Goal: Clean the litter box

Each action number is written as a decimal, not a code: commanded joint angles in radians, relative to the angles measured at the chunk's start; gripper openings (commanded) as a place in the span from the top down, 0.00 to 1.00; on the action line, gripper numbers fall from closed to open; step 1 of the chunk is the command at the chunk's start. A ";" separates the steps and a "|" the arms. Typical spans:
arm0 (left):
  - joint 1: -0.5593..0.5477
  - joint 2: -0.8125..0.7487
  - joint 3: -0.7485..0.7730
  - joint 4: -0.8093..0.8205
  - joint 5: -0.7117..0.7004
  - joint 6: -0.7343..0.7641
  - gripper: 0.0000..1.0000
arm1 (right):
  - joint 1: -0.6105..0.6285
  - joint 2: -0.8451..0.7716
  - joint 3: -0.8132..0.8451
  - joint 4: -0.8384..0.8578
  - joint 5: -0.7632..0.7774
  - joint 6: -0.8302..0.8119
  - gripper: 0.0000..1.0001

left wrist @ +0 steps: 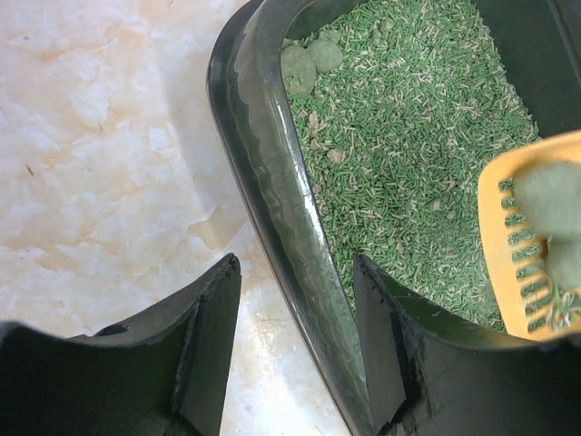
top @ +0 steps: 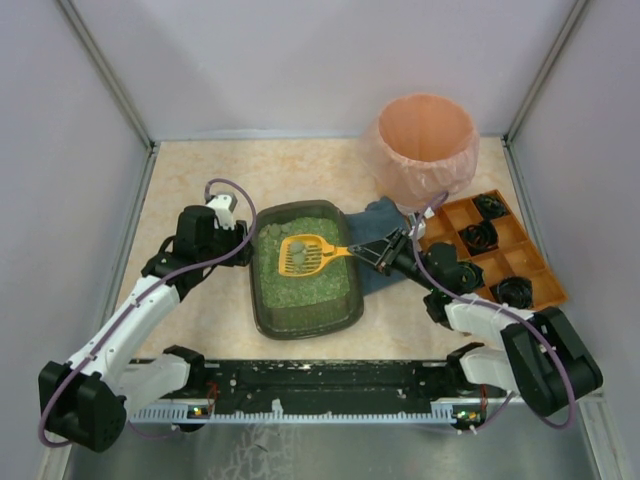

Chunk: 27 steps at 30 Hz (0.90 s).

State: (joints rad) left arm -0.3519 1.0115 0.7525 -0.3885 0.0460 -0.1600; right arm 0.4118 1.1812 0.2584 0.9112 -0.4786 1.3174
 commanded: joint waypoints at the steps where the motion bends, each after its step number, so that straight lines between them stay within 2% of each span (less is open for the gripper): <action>1: -0.002 -0.006 -0.001 0.019 0.017 0.010 0.41 | -0.027 -0.008 0.022 0.071 0.000 -0.014 1.00; 3: -0.002 -0.009 0.000 0.011 0.017 0.008 0.41 | -0.046 -0.015 -0.020 0.100 0.037 0.022 1.00; 7: -0.002 -0.023 -0.012 0.028 0.020 0.010 0.41 | 0.060 0.035 0.092 0.045 -0.018 -0.066 1.00; 11: -0.002 -0.021 -0.007 0.020 0.028 0.012 0.41 | -0.019 0.002 -0.008 0.083 0.068 0.008 1.00; 16: -0.002 -0.023 -0.014 0.024 0.025 0.016 0.41 | 0.072 0.073 0.078 0.083 0.003 -0.051 1.00; 20: -0.002 -0.009 -0.006 0.008 0.025 0.017 0.41 | -0.008 0.038 -0.031 0.132 0.074 0.012 1.00; 24: -0.002 -0.010 -0.010 0.016 0.021 0.018 0.41 | 0.066 0.039 0.035 0.060 0.054 -0.036 1.00; 27: -0.002 0.002 -0.005 0.012 0.033 0.019 0.41 | 0.031 0.011 0.024 0.019 0.054 -0.054 1.00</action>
State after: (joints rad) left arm -0.3519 1.0065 0.7471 -0.3824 0.0586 -0.1555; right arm 0.4530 1.2411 0.2451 0.9001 -0.4240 1.2900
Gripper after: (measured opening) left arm 0.592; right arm 0.212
